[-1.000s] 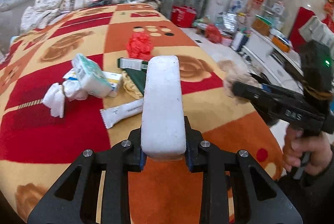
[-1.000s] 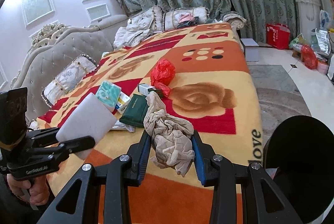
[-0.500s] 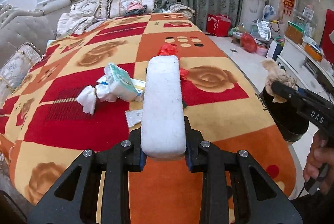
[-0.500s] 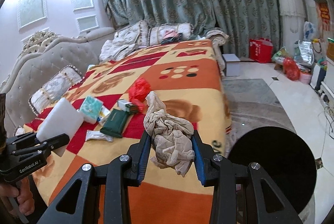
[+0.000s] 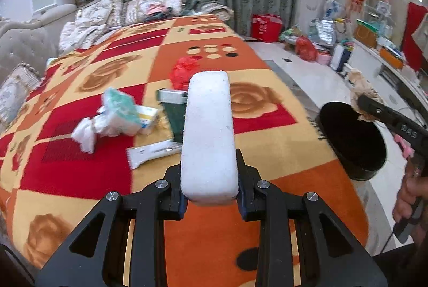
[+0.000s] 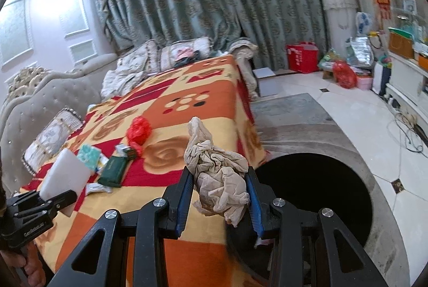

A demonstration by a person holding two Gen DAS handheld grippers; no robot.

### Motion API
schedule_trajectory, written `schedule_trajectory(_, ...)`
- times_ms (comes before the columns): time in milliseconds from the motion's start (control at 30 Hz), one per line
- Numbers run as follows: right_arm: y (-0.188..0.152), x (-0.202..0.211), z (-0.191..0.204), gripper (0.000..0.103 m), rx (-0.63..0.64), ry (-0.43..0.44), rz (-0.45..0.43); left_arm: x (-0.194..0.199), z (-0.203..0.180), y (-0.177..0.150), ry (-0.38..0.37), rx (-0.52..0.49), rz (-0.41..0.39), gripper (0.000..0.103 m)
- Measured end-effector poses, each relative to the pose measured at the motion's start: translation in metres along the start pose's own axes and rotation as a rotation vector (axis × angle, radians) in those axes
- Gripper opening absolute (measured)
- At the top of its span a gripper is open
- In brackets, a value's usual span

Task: Collect trash
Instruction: 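Carry tissue and sponge over the black bin and open both tools, then move both open tools back over the bed toward the remaining trash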

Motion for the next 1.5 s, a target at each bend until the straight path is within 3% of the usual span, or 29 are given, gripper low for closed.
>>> schedule_trajectory(233, -0.002, -0.003, -0.051, 0.036, -0.100, -0.147, 0.037, -0.015, -0.058, 0.018, -0.195, -0.113, 0.010, 0.026)
schedule_trajectory(367, -0.005, -0.011, -0.075, 0.036, -0.148, -0.182, 0.079, -0.030, -0.101, 0.032, -0.325, -0.162, 0.040, 0.026)
schedule_trajectory(567, -0.009, -0.014, -0.096, 0.036, -0.188, -0.209, 0.104, -0.060, -0.150, 0.051, -0.415, -0.193, 0.099, 0.026)
schedule_trajectory(633, -0.009, -0.018, -0.100, 0.040, -0.211, -0.202, 0.108, -0.070, -0.160, 0.055, -0.420, -0.196, 0.113, 0.026)
schedule_trajectory(667, -0.008, -0.021, -0.103, 0.048, -0.229, -0.194, 0.116, -0.074, -0.167, 0.057, -0.423, -0.202, 0.116, 0.026)
schedule_trajectory(800, -0.006, -0.021, -0.111, 0.050, -0.267, -0.206, 0.106, -0.084, -0.178, 0.055, -0.430, -0.204, 0.125, 0.026)
schedule_trajectory(967, -0.006, -0.014, -0.120, 0.064, -0.321, -0.224, 0.084, -0.096, -0.189, 0.045, -0.433, -0.207, 0.154, 0.027)
schedule_trajectory(1100, -0.005, -0.011, -0.126, 0.065, -0.337, -0.235, 0.075, -0.100, -0.196, 0.038, -0.435, -0.208, 0.169, 0.027)
schedule_trajectory(1167, -0.004, -0.008, -0.128, 0.066, -0.347, -0.253, 0.055, -0.102, -0.198, 0.039, -0.448, -0.199, 0.174, 0.033)
schedule_trajectory(1233, -0.003, -0.003, -0.133, 0.066, -0.368, -0.264, 0.035, -0.103, -0.198, 0.038, -0.450, -0.198, 0.180, 0.055)
schedule_trajectory(1300, -0.003, -0.001, -0.134, 0.066, -0.381, -0.261, 0.029, -0.100, -0.197, 0.038, -0.424, -0.201, 0.159, 0.066)
schedule_trajectory(1500, 0.005, 0.001, -0.122, 0.066, -0.356, -0.246, 0.003, -0.090, -0.176, 0.035, -0.402, -0.181, 0.149, 0.066)
Point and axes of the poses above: each gripper's, at about its wrist camera, not at the fingertips, and x roughly against the way its jaws point, z to its left, y to its top, the point moved 2 cm from there along -x, roughly the way its jaws point, and after that the axes turned 2 degrees about y, right-handed, at the moved point
